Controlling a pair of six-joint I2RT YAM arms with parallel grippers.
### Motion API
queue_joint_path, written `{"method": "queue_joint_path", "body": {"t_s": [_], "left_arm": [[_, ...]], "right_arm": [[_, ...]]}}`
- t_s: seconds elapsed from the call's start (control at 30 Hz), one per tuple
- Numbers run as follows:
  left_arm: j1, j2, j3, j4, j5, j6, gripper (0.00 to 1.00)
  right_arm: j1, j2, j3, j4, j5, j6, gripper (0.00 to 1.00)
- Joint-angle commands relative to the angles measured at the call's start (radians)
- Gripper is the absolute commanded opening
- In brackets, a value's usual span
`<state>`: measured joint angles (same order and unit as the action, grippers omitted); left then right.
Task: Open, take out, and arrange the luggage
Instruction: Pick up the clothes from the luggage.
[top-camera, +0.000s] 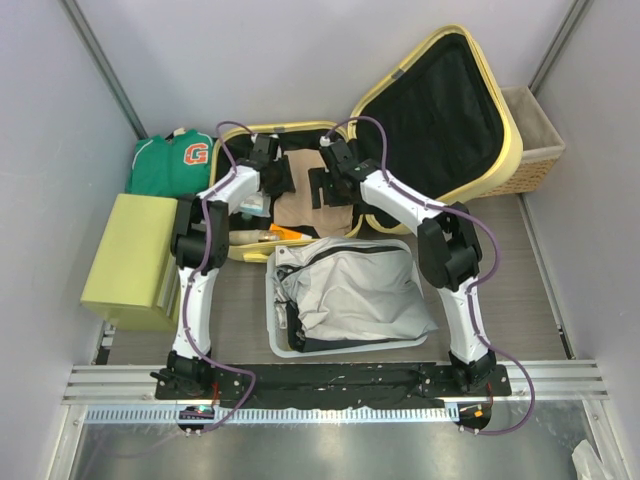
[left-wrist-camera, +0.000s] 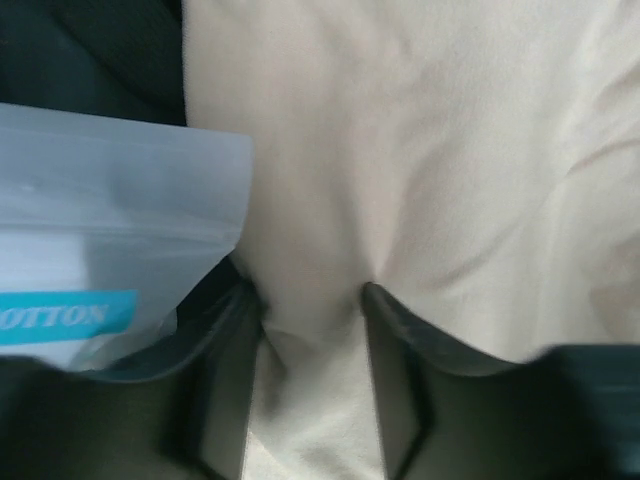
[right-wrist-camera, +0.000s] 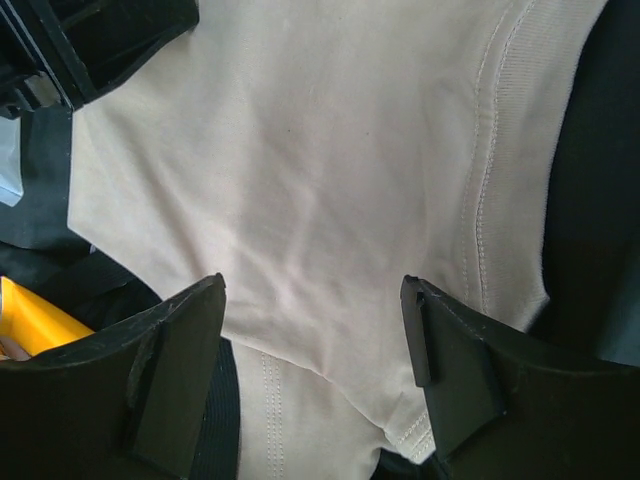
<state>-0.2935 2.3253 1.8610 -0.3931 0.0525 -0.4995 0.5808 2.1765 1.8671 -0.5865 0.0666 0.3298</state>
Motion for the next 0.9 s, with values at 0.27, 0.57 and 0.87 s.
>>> {"method": "queue_joint_path", "body": {"t_s": [0.27, 0.57, 0.87], "left_arm": [[-0.009, -0.09, 0.0, 0.002, 0.144, 0.003, 0.0], [0.02, -0.216, 0.006, -0.032, 0.155, 0.03, 0.0], [0.082, -0.27, -0.065, -0.112, 0.118, 0.098, 0.0]], "right_arm": [[-0.024, -0.113, -0.019, 0.022, 0.022, 0.0, 0.78], [-0.07, -0.086, 0.061, 0.02, -0.004, -0.02, 0.86], [-0.07, 0.028, 0.168, 0.001, -0.028, -0.008, 0.88]]}}
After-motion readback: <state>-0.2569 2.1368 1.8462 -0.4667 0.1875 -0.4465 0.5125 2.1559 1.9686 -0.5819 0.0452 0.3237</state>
